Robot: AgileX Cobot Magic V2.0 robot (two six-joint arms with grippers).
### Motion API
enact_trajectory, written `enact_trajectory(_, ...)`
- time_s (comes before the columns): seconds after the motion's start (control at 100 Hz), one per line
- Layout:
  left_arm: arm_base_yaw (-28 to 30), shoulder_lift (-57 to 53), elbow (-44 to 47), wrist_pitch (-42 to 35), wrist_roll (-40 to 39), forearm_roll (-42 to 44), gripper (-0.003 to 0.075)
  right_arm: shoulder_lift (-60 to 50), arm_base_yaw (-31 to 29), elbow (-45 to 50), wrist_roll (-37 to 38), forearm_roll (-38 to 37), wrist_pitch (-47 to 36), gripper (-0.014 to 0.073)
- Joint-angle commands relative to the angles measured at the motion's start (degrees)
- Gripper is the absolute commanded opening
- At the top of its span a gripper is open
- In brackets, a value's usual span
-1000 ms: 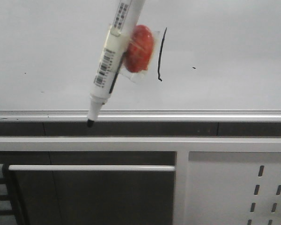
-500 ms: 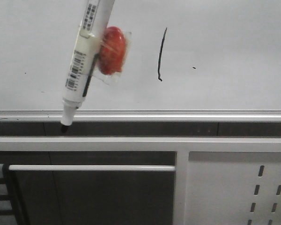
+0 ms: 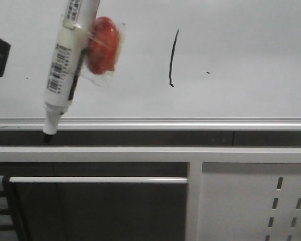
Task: Write number 1 on whiteboard
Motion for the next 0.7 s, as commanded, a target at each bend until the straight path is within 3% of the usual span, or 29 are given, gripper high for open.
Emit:
enact_trajectory(0.0,-0.01,0.54,-1.71,-0.93,1.72,-4.58,0.0335,-0.60,0.51,-2.10,-0.55,1.98,-1.93,-0.0068)
enact_trajectory(0.69,-0.01,0.54,-1.71,2.77,4.52,-8.60,0.0335,0.60,2.11,-4.50,-0.55,1.98,-4.11,-0.0068)
